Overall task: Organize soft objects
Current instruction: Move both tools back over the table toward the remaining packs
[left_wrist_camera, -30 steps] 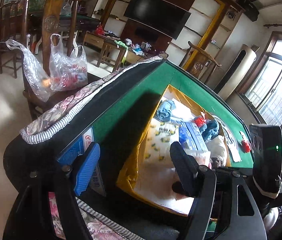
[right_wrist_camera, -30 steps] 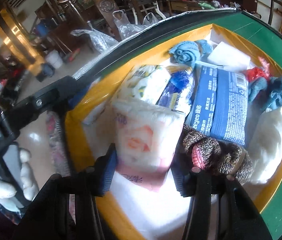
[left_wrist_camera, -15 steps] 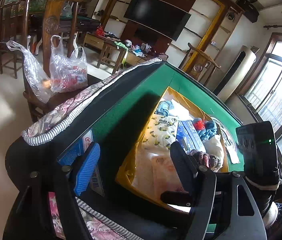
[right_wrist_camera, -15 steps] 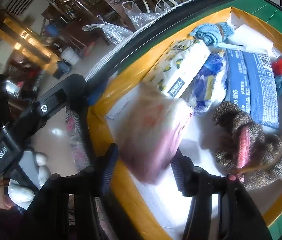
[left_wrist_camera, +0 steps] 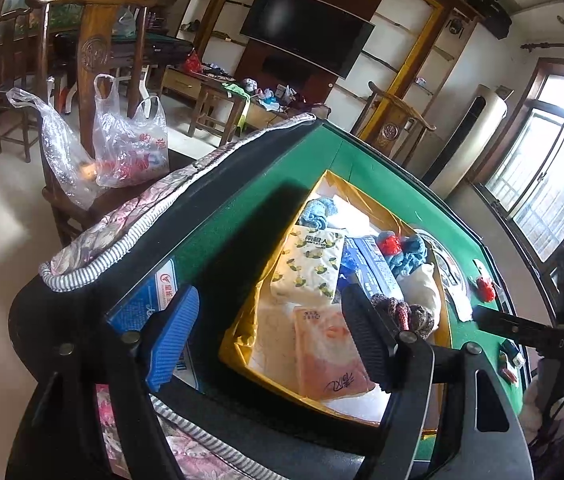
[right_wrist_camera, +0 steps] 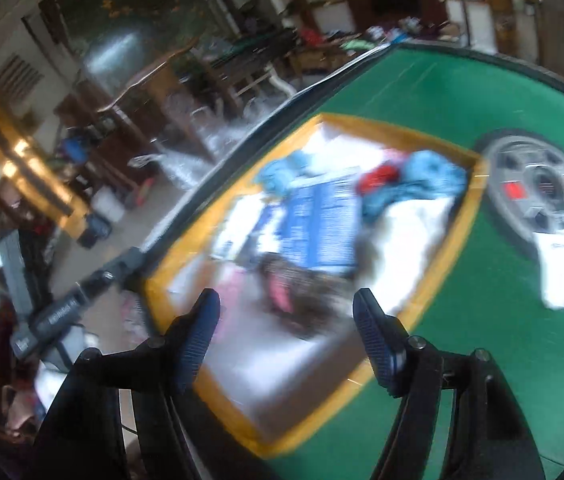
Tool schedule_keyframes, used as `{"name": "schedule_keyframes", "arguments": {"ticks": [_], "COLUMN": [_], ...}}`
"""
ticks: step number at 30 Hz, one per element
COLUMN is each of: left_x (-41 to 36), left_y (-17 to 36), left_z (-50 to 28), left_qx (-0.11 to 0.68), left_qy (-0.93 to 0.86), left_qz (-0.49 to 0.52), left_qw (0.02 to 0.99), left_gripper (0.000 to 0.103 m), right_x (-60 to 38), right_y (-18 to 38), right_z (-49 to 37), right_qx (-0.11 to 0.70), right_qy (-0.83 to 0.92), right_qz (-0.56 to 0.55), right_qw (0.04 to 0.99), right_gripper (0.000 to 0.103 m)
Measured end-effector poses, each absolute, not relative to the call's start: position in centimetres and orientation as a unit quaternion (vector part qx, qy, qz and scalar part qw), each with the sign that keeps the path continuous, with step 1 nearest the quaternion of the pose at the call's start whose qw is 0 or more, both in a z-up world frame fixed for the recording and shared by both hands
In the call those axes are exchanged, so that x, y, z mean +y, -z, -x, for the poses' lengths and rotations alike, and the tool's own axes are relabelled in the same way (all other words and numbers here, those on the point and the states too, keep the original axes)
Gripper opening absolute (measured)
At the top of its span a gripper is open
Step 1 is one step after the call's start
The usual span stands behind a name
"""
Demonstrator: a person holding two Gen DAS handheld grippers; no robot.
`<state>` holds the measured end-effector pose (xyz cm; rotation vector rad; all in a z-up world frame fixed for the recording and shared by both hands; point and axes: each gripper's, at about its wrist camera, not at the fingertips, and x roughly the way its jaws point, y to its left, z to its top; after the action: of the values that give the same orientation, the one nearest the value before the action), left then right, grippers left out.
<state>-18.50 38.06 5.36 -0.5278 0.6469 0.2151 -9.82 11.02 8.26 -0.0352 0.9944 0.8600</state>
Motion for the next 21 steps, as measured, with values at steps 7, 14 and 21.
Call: {"name": "schedule_keyframes", "arguments": {"ticks": [7,14,21], "left_x": [35.8,30.4,25.6], "left_y": [-6.0,-7.1,-7.9], "left_z": [18.0,16.6,15.9], "left_qx": [0.314,0.316,0.329], "left_qy": [-0.078,-0.006,0.043], "left_qz": [0.239,0.197,0.147], "left_qw": [0.916,0.928,0.932], "left_gripper": [0.074,0.075,0.075], "right_x": [-2.2,-18.3,-26.1], "right_y": [-9.6,-10.7,-8.5], "right_z": [9.4,8.4,6.8], "right_qx": [0.429,0.408,0.421], "right_qy": [-0.265,-0.103,-0.026], "right_qz": [-0.004,-0.117,-0.170], "right_qw": [0.864,0.900,0.890], "right_gripper": [0.064,0.065,0.065]}}
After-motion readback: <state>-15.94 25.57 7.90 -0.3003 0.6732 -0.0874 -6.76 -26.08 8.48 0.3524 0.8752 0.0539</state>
